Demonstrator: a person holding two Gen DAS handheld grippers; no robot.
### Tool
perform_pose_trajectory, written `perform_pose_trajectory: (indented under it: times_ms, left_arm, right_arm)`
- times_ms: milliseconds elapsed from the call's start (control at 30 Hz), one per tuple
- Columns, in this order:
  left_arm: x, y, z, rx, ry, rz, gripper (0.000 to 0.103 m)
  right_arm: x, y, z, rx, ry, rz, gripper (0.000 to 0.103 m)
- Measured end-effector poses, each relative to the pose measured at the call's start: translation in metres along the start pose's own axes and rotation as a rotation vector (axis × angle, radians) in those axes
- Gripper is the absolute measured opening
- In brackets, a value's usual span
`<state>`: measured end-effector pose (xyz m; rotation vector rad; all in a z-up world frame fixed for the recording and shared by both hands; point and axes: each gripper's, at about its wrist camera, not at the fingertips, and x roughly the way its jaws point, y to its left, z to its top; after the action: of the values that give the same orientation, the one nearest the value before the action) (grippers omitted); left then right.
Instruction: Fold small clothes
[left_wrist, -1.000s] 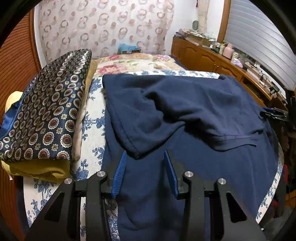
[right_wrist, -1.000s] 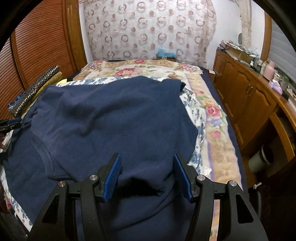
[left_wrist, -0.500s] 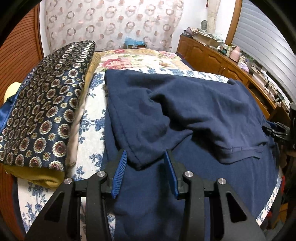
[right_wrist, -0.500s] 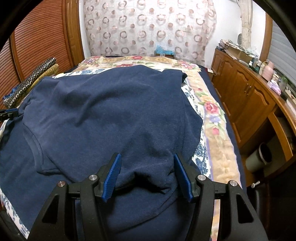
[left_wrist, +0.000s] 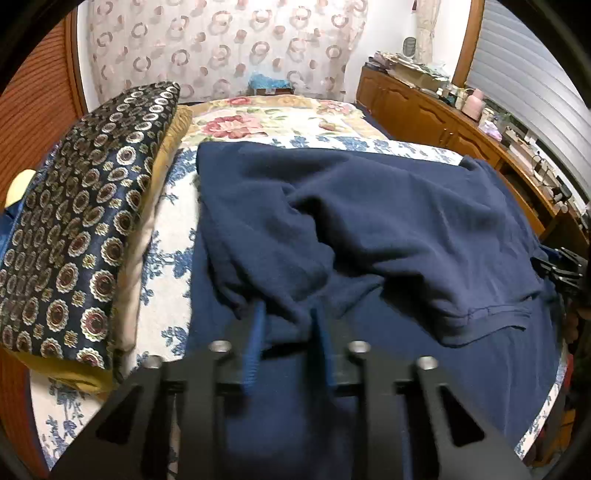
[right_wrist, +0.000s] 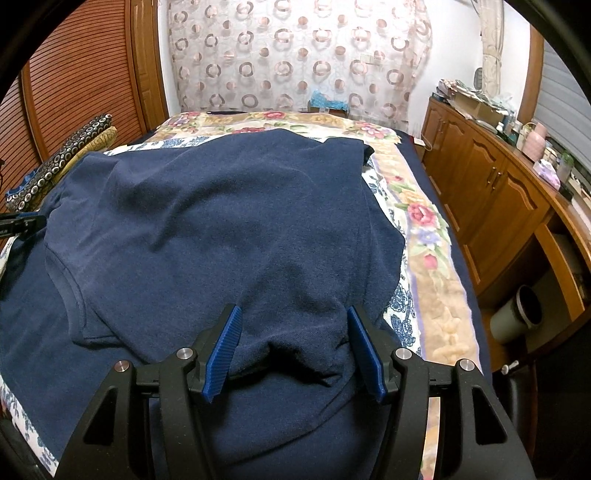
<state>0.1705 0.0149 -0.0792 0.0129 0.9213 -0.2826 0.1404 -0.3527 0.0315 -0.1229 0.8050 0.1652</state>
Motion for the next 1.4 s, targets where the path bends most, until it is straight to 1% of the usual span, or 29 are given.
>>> perform_pose_trajectory:
  times_ms: [33,100,233,300,467,533,567,600,633,667,700,733,800,900,1033,1133,1233,1300,1333,1367,1400]
  left_arm:
    - [-0.002,0.001,0.0,0.003,-0.007,-0.006,0.011]
    - [-0.011,0.0,0.0,0.013,-0.045,-0.016,0.008]
    - [-0.042,0.0,0.001,0.025,-0.141,-0.02,0.007]
    - [-0.057,0.001,0.002,0.021,-0.176,-0.027,0.007]
    - [-0.073,0.005,0.005,0.016,-0.214,-0.031,0.007]
    - [-0.076,0.006,0.004,0.01,-0.223,-0.037,0.007]
    - [-0.077,0.005,0.004,0.011,-0.226,-0.039,0.007]
    - [-0.078,0.003,0.003,0.013,-0.228,-0.042,0.007]
    - [-0.08,0.002,0.002,0.015,-0.23,-0.044,0.007]
    - [-0.081,0.001,0.001,0.017,-0.233,-0.046,0.007]
    - [-0.085,0.0,-0.001,0.019,-0.237,-0.048,0.007]
    - [-0.087,0.001,-0.002,0.02,-0.24,-0.05,0.007]
    - [-0.094,0.002,-0.004,0.018,-0.25,-0.052,0.007]
    - [-0.105,0.005,-0.007,0.013,-0.268,-0.057,0.007]
    - [-0.121,0.008,-0.01,0.014,-0.29,-0.062,0.006]
    - [-0.133,0.01,-0.012,0.02,-0.305,-0.063,0.006]
    - [-0.136,0.013,-0.013,0.022,-0.307,-0.059,0.006]
    - [-0.134,0.014,-0.014,0.022,-0.302,-0.058,0.006]
    - [-0.132,0.013,-0.014,0.023,-0.299,-0.058,0.006]
    - [-0.131,0.013,-0.014,0.024,-0.296,-0.057,0.006]
    - [-0.129,0.012,-0.015,0.027,-0.292,-0.055,0.006]
  right_arm:
    - [0.0,0.0,0.0,0.002,-0.001,0.002,0.061]
    - [-0.003,-0.003,0.0,0.008,-0.014,0.009,0.061]
    - [-0.015,-0.007,-0.005,0.031,-0.046,0.038,0.061]
    - [-0.021,-0.007,-0.009,0.034,-0.051,0.061,0.058]
    - [-0.022,-0.007,-0.012,0.031,-0.043,0.087,0.053]
    - [-0.019,-0.005,-0.009,0.02,-0.039,0.088,0.048]
    - [-0.018,-0.003,-0.008,0.015,-0.044,0.082,0.047]
    - [-0.018,-0.004,-0.005,0.012,-0.047,0.08,0.042]
    - [-0.017,-0.003,-0.003,0.004,-0.046,0.082,0.03]
    - [-0.015,-0.002,-0.001,-0.007,-0.044,0.08,0.025]
    - [-0.014,-0.003,0.001,-0.016,-0.04,0.079,0.013]
    - [-0.013,-0.003,0.002,-0.027,-0.033,0.084,0.005]
    - [-0.015,-0.003,0.003,-0.043,-0.036,0.081,0.0]
    - [-0.029,-0.009,0.004,-0.044,-0.075,0.077,0.0]
    - [-0.061,-0.016,0.008,-0.026,-0.158,0.048,0.0]
    - [-0.081,-0.022,0.008,-0.02,-0.201,0.03,0.0]
    - [-0.084,-0.025,0.002,-0.007,-0.197,0.048,0.0]
    - [-0.076,-0.021,-0.003,-0.003,-0.174,0.037,0.0]
    - [-0.07,-0.02,-0.006,0.001,-0.158,0.047,0.0]
    - [-0.064,-0.019,-0.007,0.005,-0.142,0.06,0.002]
    - [-0.057,-0.017,-0.007,0.006,-0.125,0.06,0.008]
